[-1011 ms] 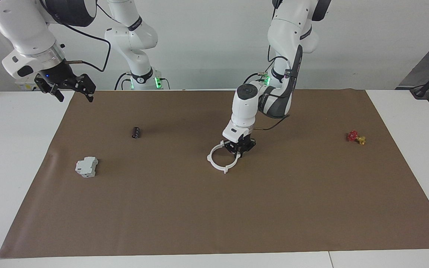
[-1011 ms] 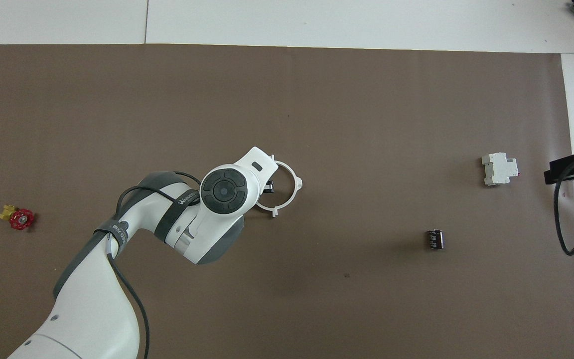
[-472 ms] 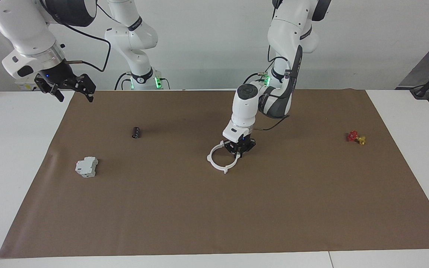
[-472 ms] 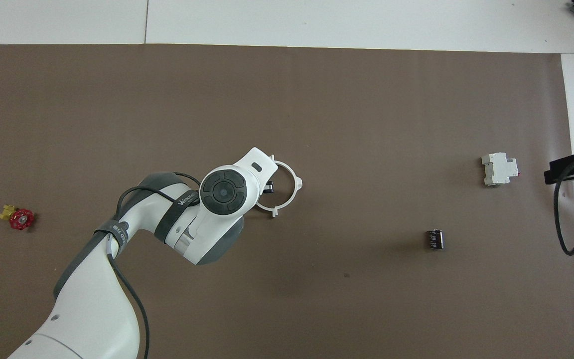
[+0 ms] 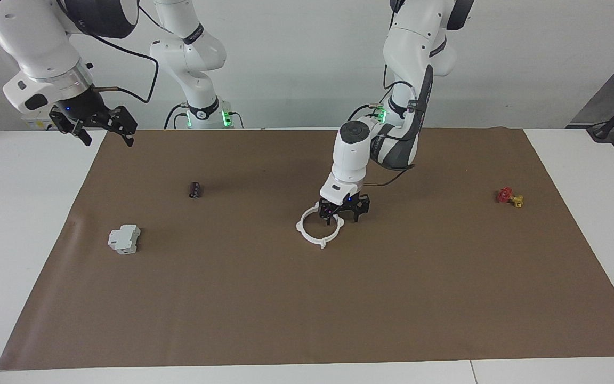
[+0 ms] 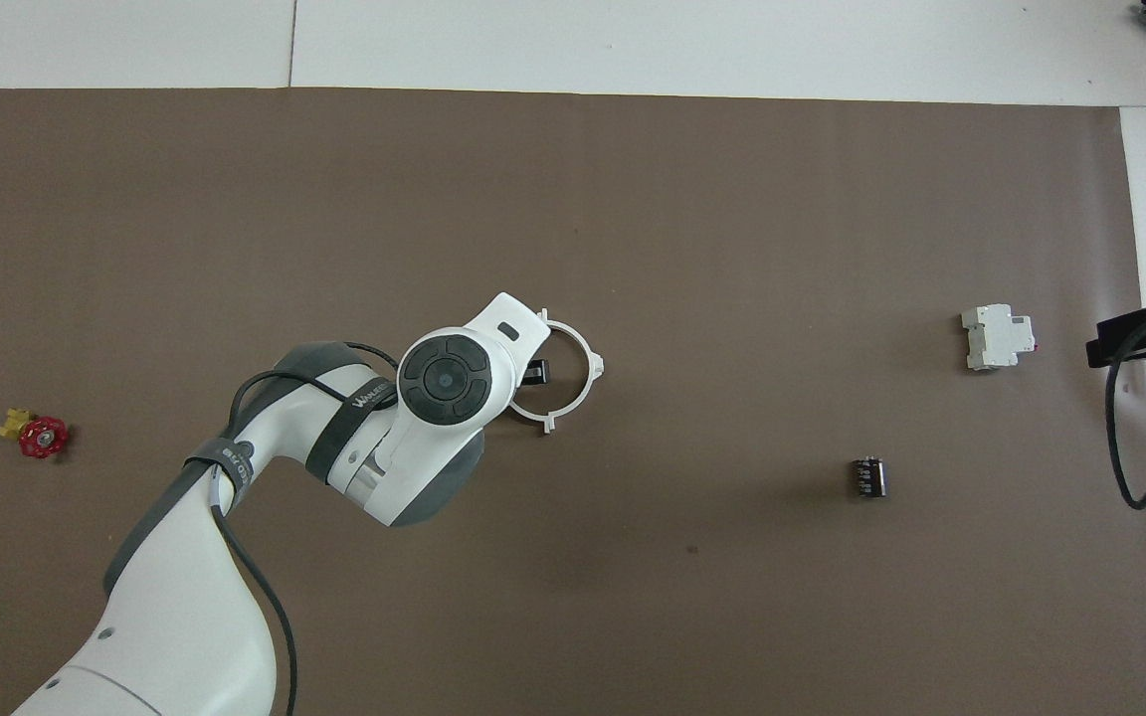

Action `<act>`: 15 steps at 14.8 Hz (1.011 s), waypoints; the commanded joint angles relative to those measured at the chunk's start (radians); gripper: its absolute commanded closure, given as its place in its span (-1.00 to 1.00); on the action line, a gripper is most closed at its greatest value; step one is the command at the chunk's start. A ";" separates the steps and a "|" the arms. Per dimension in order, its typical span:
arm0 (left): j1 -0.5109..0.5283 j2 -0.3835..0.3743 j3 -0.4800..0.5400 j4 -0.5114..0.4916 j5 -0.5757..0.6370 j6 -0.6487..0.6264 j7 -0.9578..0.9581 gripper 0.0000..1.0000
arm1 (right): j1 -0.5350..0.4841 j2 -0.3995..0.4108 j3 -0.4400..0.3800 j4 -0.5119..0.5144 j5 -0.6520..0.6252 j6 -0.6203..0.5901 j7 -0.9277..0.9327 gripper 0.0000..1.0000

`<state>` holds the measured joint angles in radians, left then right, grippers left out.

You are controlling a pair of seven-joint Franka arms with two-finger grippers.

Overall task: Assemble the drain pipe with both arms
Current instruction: 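Open the left gripper and withdraw it from the joined ring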

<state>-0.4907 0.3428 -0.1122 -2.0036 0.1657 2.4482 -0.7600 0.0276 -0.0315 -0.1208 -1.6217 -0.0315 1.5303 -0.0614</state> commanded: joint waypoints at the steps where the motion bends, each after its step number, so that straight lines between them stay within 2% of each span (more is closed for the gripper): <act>1: 0.032 -0.100 0.011 0.000 0.014 -0.131 -0.004 -1.00 | 0.006 -0.018 -0.010 -0.017 0.001 0.005 -0.015 -1.00; 3: 0.093 -0.183 0.006 0.000 0.014 -0.240 0.033 -1.00 | 0.006 -0.018 -0.010 -0.017 0.001 0.007 -0.015 -1.00; 7: 0.184 -0.275 0.009 0.000 0.012 -0.382 0.198 -1.00 | 0.006 -0.018 -0.010 -0.017 0.001 0.007 -0.015 -1.00; 13: 0.410 -0.451 0.016 -0.004 -0.064 -0.587 0.578 -1.00 | 0.006 -0.018 -0.010 -0.017 0.001 0.007 -0.015 -1.00; 15: 0.501 -0.485 0.017 -0.010 -0.100 -0.639 0.712 -1.00 | 0.008 -0.018 -0.010 -0.017 0.001 0.007 -0.015 -1.00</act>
<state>-0.0709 -0.0808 -0.0861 -1.9802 0.1076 1.8550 -0.1692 0.0277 -0.0315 -0.1208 -1.6217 -0.0315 1.5303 -0.0614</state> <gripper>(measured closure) 0.000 0.000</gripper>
